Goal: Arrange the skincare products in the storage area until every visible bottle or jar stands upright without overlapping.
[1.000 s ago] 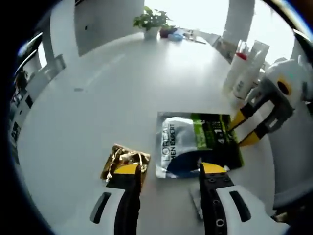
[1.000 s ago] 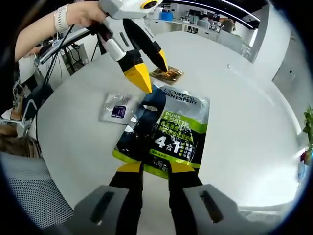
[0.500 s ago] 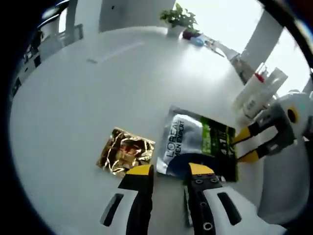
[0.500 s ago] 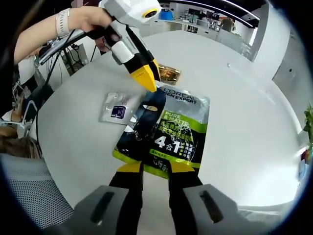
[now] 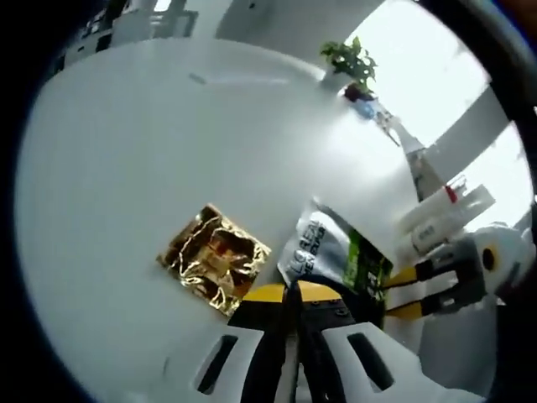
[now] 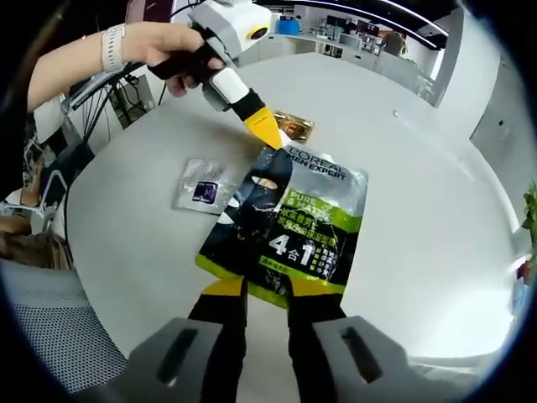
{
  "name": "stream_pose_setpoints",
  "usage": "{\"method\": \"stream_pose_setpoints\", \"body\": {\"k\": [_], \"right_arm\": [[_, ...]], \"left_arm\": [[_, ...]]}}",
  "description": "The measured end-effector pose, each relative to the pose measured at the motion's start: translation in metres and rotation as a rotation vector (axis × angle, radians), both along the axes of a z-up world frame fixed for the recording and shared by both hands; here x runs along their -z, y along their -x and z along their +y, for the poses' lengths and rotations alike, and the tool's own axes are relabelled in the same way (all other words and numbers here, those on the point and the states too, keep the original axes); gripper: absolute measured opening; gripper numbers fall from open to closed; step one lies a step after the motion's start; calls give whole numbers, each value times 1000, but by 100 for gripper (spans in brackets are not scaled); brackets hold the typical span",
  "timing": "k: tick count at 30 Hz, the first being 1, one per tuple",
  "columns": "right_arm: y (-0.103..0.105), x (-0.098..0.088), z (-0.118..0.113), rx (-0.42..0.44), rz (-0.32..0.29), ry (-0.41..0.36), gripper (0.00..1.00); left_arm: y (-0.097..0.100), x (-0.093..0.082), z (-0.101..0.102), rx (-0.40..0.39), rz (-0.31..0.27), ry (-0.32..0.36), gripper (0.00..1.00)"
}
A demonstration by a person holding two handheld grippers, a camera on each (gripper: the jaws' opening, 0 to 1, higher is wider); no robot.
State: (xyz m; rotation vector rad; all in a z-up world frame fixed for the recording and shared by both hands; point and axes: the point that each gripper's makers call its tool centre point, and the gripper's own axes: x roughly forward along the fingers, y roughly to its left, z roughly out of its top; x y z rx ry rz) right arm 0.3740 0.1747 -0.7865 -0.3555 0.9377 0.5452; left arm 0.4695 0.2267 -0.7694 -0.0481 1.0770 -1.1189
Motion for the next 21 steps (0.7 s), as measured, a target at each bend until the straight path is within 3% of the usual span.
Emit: {"method": "stream_pose_setpoints", "body": {"k": [3, 5, 11, 14, 17, 19, 21], "right_arm": [[0, 0, 1, -8, 0, -2, 17], [0, 0, 2, -19, -1, -7, 15], [0, 0, 6, -41, 5, -11, 11], [1, 0, 7, -44, 8, -15, 11], [1, 0, 7, -47, 9, -14, 9], [0, 0, 7, -43, 7, -15, 8], [0, 0, 7, -44, 6, -15, 8]], "left_arm": [[-1, -5, -9, -41, 15, 58, 0], [0, -10, -16, -52, 68, 122, 0], [0, -1, -29, -66, 39, 108, 0], [-10, 3, -36, -78, 39, 122, 0], [-14, 1, -42, -95, 59, 154, 0], [-15, -5, -49, -139, 112, 202, 0], [-15, -7, -49, -118, 88, 206, 0]]}}
